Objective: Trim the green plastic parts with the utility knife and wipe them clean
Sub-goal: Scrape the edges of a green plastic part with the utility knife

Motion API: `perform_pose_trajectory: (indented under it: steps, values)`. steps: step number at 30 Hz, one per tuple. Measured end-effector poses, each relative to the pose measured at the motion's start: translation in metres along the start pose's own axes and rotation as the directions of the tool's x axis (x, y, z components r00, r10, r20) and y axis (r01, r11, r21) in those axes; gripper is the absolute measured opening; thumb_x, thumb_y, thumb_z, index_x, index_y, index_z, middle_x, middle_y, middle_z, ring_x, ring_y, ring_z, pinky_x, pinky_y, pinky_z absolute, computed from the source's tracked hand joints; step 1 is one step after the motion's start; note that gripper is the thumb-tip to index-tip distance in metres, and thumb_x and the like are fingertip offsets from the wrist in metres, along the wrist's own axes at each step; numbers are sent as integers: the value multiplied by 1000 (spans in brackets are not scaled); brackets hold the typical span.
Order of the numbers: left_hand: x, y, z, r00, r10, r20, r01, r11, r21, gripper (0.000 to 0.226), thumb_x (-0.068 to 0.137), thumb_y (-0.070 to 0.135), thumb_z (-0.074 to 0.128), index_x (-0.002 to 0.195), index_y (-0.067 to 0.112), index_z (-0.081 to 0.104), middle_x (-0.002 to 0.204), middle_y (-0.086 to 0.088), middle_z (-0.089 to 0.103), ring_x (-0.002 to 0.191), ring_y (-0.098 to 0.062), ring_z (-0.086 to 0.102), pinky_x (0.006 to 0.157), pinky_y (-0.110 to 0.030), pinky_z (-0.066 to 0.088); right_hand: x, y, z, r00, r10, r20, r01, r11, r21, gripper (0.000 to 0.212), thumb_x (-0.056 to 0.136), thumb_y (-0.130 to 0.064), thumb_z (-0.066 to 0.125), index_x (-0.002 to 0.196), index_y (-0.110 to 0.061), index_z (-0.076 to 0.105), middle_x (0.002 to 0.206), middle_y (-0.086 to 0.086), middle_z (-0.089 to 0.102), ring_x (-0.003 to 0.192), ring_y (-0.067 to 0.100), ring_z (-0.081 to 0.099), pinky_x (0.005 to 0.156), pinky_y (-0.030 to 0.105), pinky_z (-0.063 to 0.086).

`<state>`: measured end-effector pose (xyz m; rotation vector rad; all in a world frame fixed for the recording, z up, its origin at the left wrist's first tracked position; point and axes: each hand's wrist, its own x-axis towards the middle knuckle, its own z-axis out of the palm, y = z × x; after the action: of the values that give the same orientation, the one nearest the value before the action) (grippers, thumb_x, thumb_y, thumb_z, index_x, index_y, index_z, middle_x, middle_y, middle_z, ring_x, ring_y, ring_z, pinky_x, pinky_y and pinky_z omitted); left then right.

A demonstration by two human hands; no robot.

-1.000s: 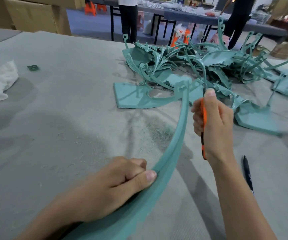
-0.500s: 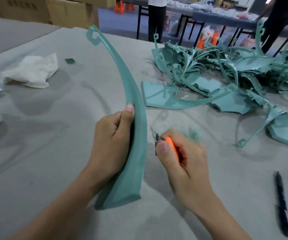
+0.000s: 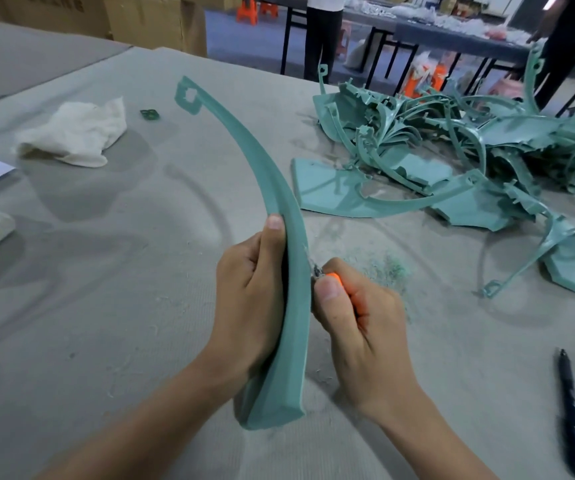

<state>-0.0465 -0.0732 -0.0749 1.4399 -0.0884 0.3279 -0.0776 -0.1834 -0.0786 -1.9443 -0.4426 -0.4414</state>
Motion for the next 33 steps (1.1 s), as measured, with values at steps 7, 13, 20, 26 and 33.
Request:
perform_pose_trajectory:
  steps: [7,13,20,26,33]
  values:
    - [0,-1,-1,999,-21,49,21,1000,0,51,92,45,38,48,19,47,46,8,47,43,-7,42,44,-19,37,2,-1,-5,1000,-23,-2,23,999,-39,41,95,-69,34,66,-41,33,56,4,35,47,3,30,48,12,23]
    - [0,-2,0,999,-34,28,33,999,25,57,88,50,40,59,2,48,52,-2,47,50,-12,44,47,-23,36,2,-1,-5,998,-42,-42,37,993,-111,41,95,-68,33,66,-40,30,55,-8,32,46,4,31,48,10,22]
    - [-11,-5,8,987,75,144,-81,996,38,56,100,36,38,47,33,55,42,13,43,39,0,39,44,-8,30,14,11,-17,992,28,-121,-51,980,-192,42,96,-59,38,63,-32,32,58,6,36,48,8,31,47,15,22]
    - [-5,-3,3,987,34,159,-31,999,-22,56,95,42,39,51,7,41,47,0,40,45,-10,37,46,-17,32,8,12,-15,994,14,-104,-24,995,-95,59,95,-68,34,64,-18,40,55,9,36,48,18,33,45,20,24]
    - [-5,-5,4,987,-27,160,40,996,-76,56,93,45,42,50,9,41,46,1,41,46,-11,37,45,-19,32,7,8,-14,999,-28,-46,26,999,-44,43,96,-67,36,66,-36,36,56,7,38,47,10,33,47,16,25]
